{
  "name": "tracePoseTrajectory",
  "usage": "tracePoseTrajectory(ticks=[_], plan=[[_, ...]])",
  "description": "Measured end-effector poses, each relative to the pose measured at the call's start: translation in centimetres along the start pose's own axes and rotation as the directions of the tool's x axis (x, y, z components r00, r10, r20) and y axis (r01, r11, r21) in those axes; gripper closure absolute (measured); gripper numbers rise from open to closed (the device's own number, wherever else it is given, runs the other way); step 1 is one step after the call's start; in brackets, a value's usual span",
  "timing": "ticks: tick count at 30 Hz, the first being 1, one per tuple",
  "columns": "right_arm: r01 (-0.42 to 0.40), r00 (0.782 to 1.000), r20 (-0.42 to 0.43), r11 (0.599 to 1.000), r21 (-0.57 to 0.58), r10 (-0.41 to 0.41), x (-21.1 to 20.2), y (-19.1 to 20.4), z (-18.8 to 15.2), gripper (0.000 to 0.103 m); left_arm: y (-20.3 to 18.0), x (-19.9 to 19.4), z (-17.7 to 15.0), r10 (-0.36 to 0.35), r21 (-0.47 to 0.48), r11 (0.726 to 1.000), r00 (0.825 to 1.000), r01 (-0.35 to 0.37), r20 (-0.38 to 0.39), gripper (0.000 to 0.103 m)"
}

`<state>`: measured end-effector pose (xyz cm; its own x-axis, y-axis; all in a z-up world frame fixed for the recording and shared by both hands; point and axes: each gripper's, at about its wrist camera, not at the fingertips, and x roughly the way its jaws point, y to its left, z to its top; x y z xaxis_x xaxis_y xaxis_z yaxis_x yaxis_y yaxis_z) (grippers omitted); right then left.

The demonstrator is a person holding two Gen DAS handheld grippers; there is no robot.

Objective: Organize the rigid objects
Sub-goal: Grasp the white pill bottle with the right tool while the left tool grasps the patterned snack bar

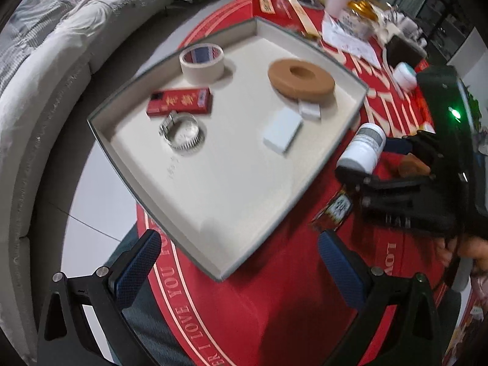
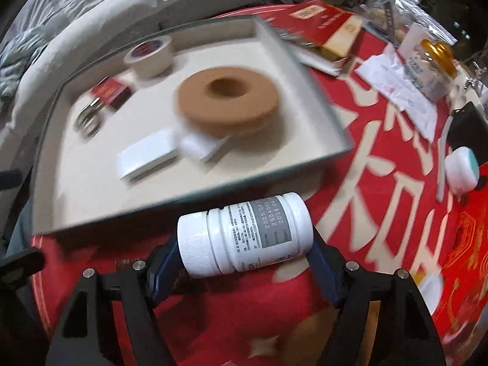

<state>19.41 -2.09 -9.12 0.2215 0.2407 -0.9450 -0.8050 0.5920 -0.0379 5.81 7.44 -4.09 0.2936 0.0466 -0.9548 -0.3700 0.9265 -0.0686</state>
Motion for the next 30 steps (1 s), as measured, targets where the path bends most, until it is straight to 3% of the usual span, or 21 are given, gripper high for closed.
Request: tracePoseTrajectory(ticks=[8,11,15,18,24,30], plan=[[-0.032,0.999,-0.044,0.998,-0.054,0.029,-2.3,6.0,-6.1,0.027,-0.3,-0.3,-3.2,0.011,0.052,0.999,0.999,-0.008,-0.048,0.0],[0.011,1.0,-0.026,0.999,0.051,-0.009,-3.9,5.8,-8.2,0.027,-0.7,-0.6,-4.6,0.008,0.062,0.998,0.998,-0.003,-0.067,0.0],[0.029,0.999,0.013,0.943,0.332,-0.035,-7.0,2.1,-11.3,0.027,-3.2,-0.5,-5.7,0.003,0.128,0.992,0.998,0.005,-0.059,0.0],[0.005,0.999,0.027,0.889,0.458,-0.019,-8.2,0.2,-13.3,0.027,-6.0,-0.2,-5.8,-0.006,0.213,0.977,1.0,0.012,-0.029,0.0],[-0.008,0.999,0.031,0.826,0.564,-0.011,-9.4,-0.3,-16.9,0.027,-8.5,2.4,-5.6,0.015,0.293,0.956,1.0,-0.007,-0.026,0.0],[-0.019,0.999,0.046,0.788,0.615,-0.012,-9.8,0.2,-18.0,0.027,-9.0,3.8,-5.9,0.023,0.312,0.95,0.999,-0.013,-0.029,0.0]])
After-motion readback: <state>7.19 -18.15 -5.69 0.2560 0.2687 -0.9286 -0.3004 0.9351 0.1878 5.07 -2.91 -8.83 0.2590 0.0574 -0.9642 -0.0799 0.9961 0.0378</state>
